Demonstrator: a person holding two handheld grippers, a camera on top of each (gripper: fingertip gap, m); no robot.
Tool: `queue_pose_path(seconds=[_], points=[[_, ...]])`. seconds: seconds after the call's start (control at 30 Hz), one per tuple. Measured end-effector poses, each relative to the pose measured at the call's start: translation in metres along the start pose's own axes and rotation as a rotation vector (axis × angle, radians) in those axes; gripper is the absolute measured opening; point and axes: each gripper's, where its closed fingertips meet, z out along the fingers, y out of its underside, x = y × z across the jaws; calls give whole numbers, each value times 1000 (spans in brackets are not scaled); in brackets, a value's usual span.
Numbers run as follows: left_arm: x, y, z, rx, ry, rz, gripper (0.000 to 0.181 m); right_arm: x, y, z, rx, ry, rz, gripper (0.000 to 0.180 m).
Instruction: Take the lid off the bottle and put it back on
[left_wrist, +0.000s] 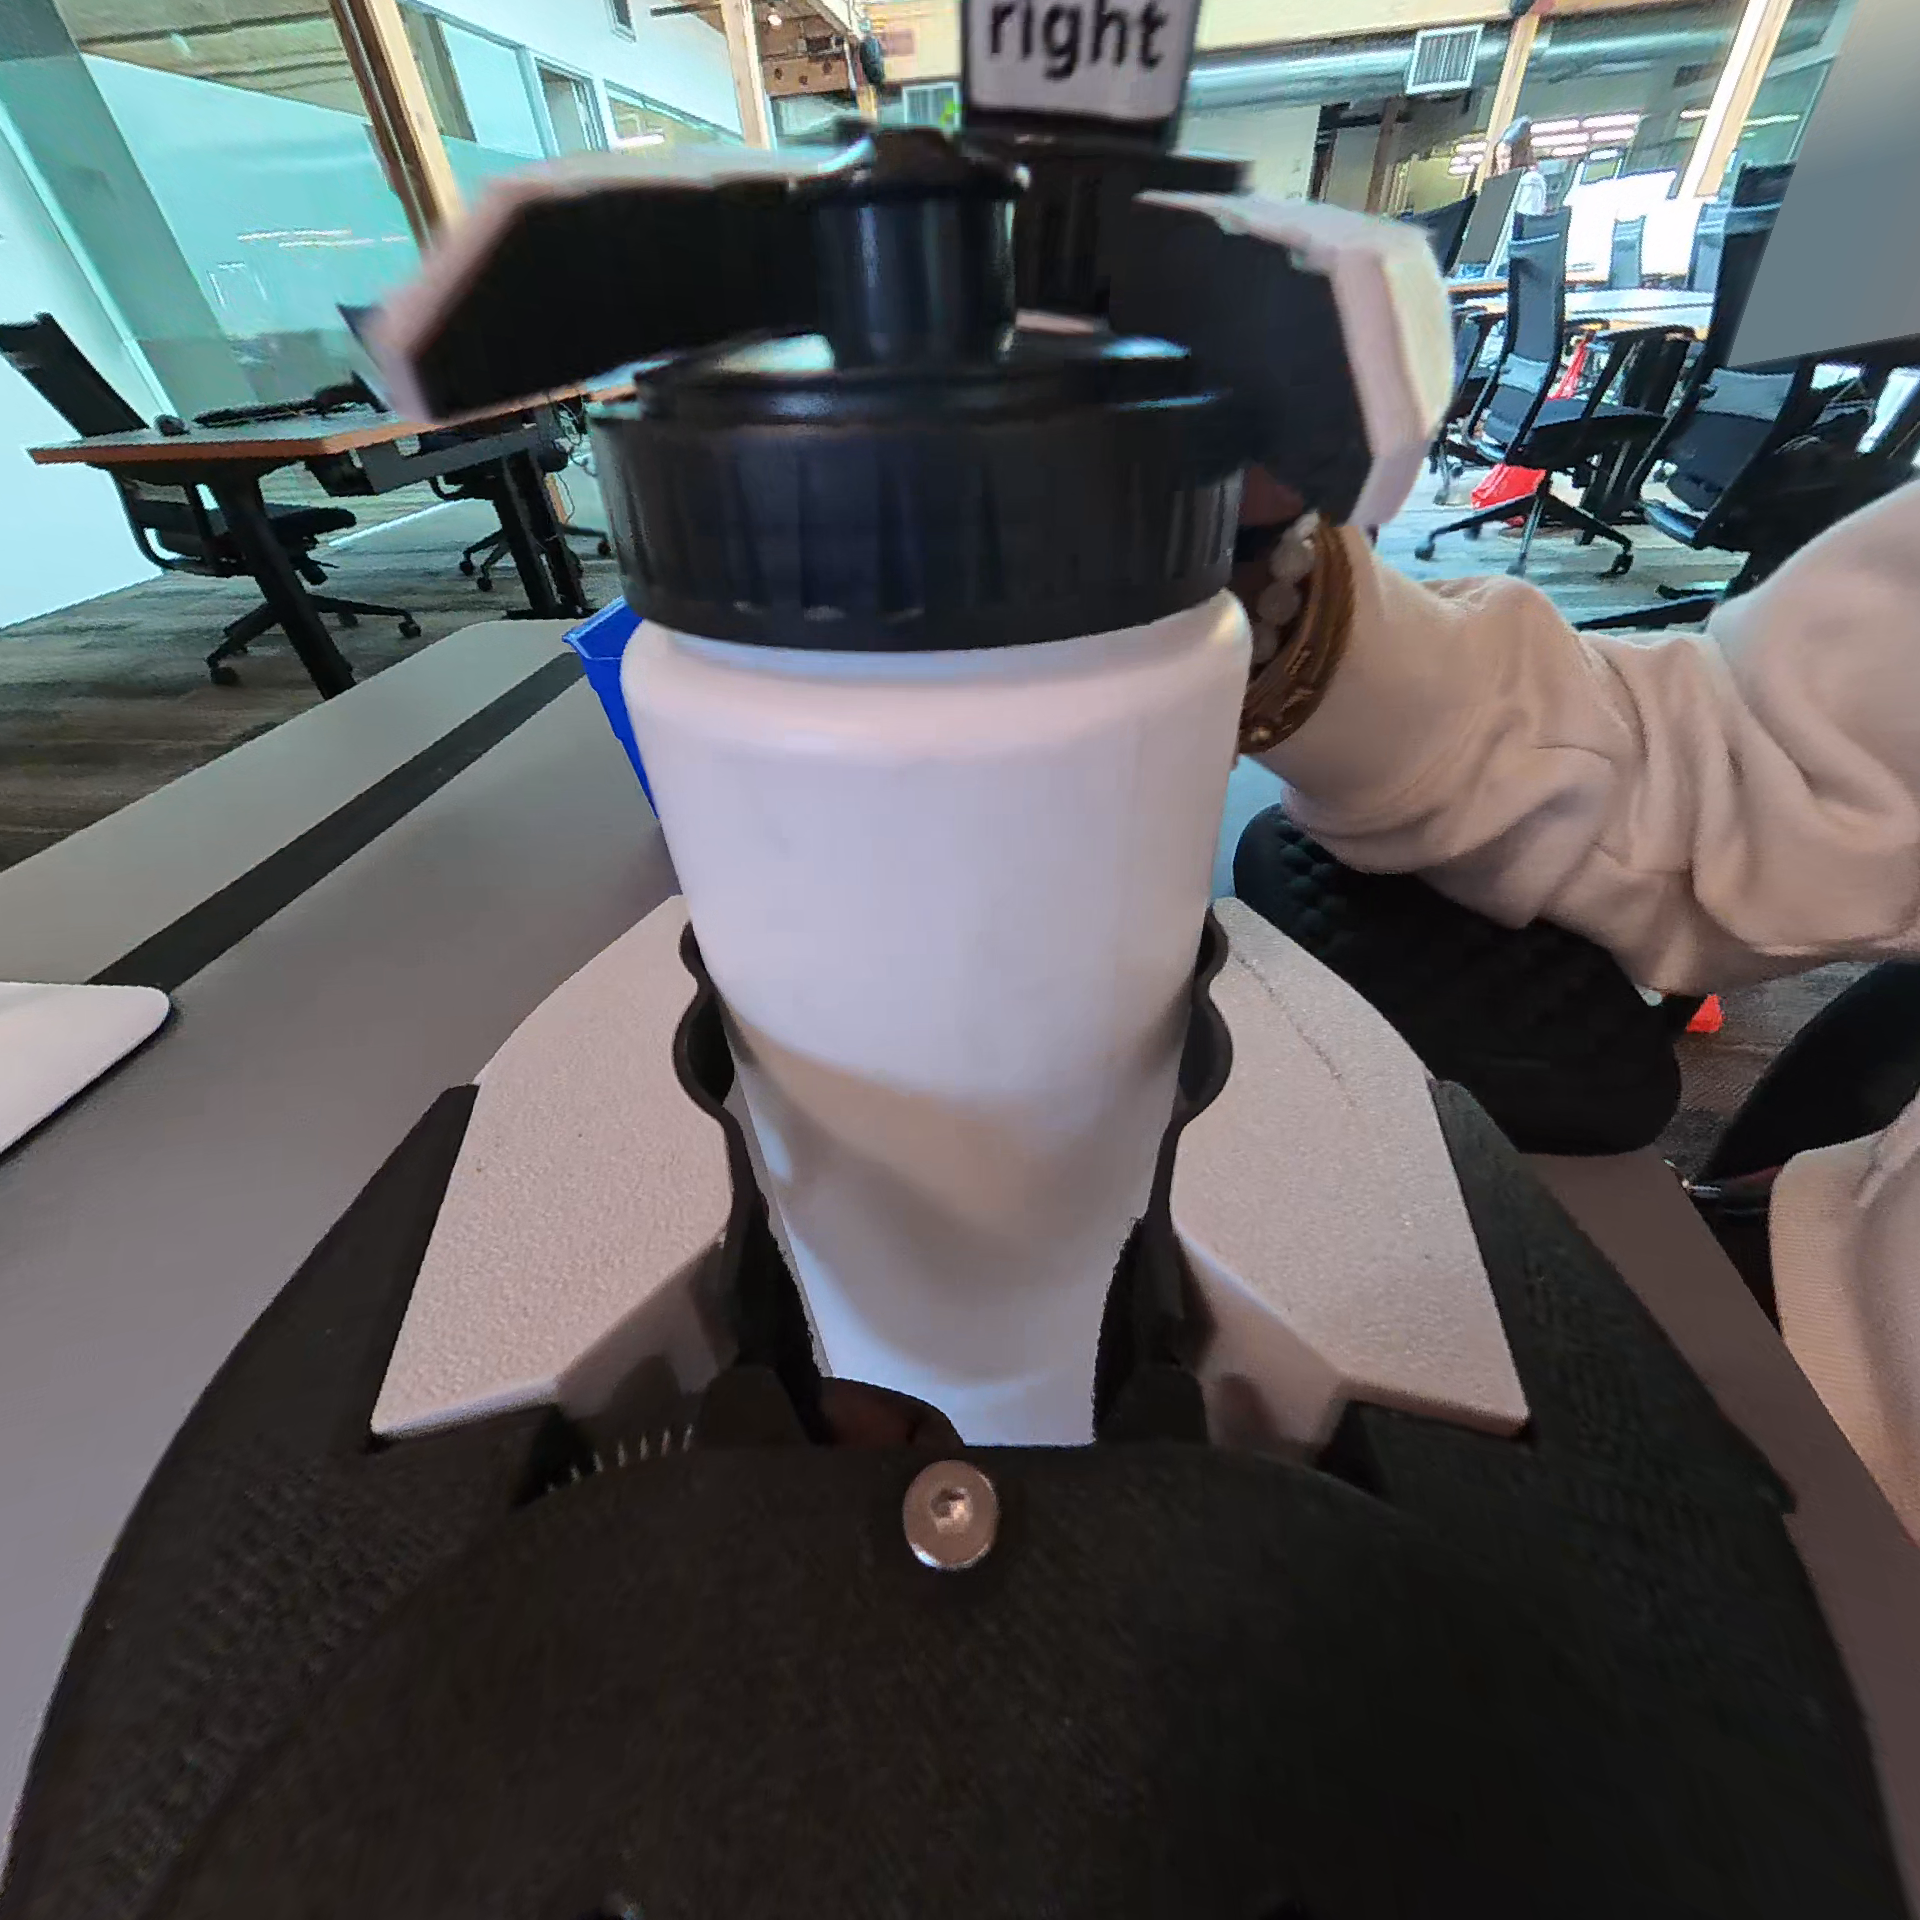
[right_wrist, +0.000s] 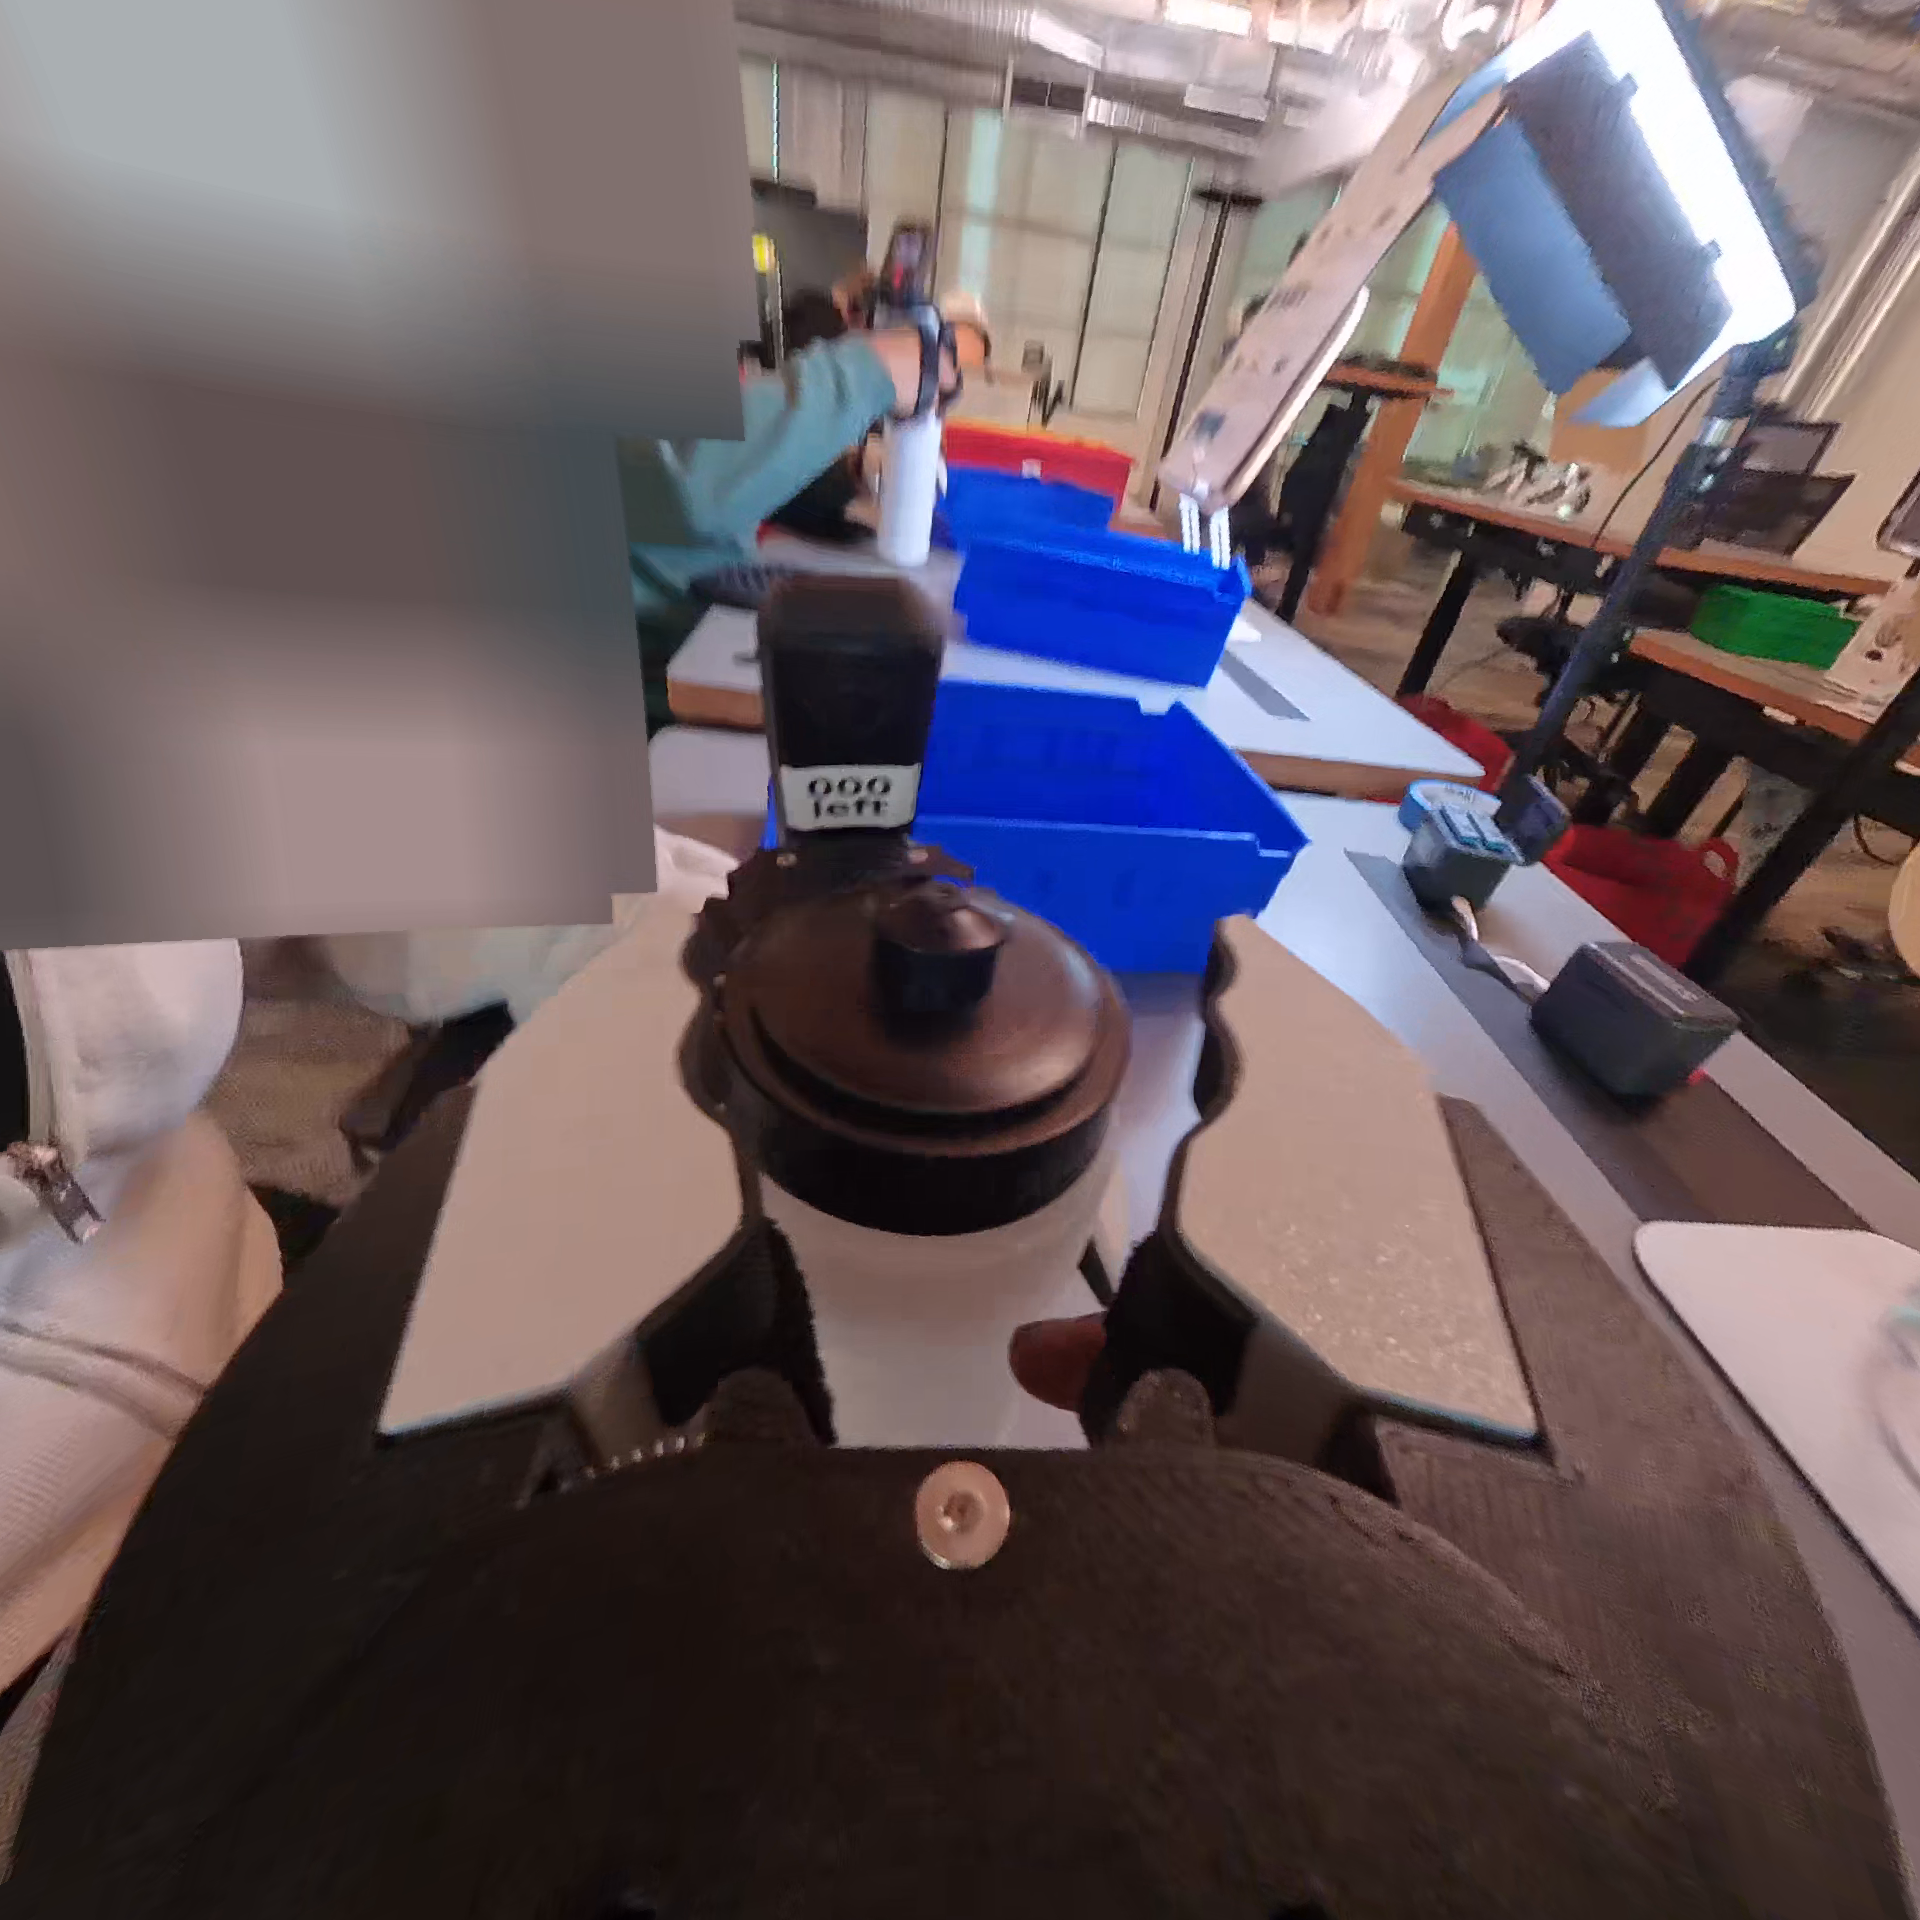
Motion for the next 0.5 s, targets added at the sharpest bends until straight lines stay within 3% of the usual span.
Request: queue_pose_path(seconds=[0.07,0.17,0.37,0.5], points=[[-1,0,-1,10,10,-10,86,-5,3,1,-62,8,-35,72],[3,-1,0,25,32,-3,86,-8,2,0,-44,-36,-1,71],[13,-2,0,44,105,-16,86,-21,-8,-6,209,-255,78,71],[15,-2,1,31,96,7,86,-9,-8,-14,193,-193,86,91]])
